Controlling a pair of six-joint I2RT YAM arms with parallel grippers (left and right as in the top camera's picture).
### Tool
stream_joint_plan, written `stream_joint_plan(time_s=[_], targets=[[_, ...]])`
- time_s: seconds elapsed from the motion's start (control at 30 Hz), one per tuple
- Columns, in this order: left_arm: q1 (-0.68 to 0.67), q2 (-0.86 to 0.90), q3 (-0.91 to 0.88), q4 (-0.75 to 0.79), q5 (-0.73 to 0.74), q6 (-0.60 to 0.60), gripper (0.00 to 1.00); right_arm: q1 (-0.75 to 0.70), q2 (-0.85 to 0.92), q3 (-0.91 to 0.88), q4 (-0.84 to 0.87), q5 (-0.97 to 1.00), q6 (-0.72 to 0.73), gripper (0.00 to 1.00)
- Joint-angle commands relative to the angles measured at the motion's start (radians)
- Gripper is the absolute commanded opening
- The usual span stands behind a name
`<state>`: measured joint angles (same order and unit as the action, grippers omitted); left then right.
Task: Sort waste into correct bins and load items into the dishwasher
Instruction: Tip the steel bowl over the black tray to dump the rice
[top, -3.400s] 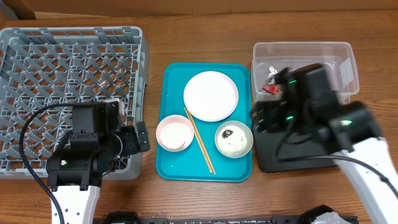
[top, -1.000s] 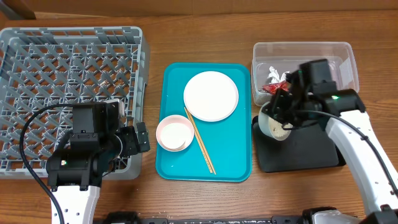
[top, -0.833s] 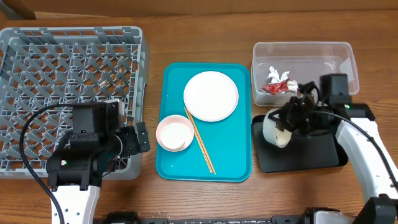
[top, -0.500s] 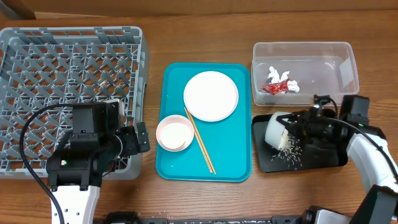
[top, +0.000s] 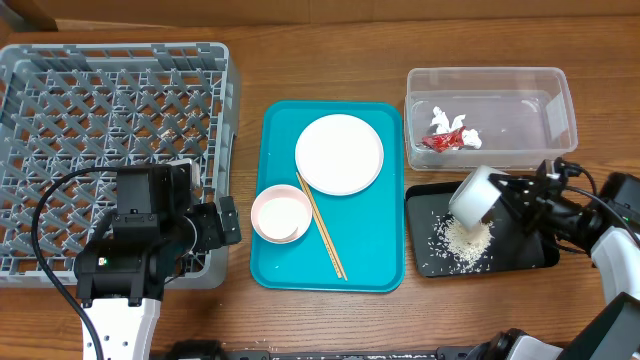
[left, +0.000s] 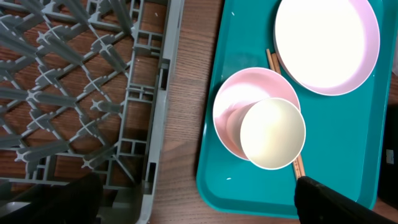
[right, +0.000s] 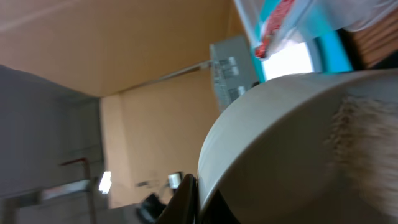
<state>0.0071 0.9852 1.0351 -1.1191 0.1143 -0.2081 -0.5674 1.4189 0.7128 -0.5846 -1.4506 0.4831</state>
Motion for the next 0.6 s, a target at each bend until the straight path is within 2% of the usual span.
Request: stream_joint_plan(time_s=[0.0, 0.57], targets=[[0.005, 0.002, 0.023, 0.0, -0.013, -0.009, 1.0, -0.043, -0.001, -0.006, 0.004, -0.119, 0.069, 0.04], [0.005, 0.002, 0.022, 0.001, -0.013, -0.009, 1.0, -0.048, -0.001, -0.006, 0.027, -0.119, 0.092, 0.04]])
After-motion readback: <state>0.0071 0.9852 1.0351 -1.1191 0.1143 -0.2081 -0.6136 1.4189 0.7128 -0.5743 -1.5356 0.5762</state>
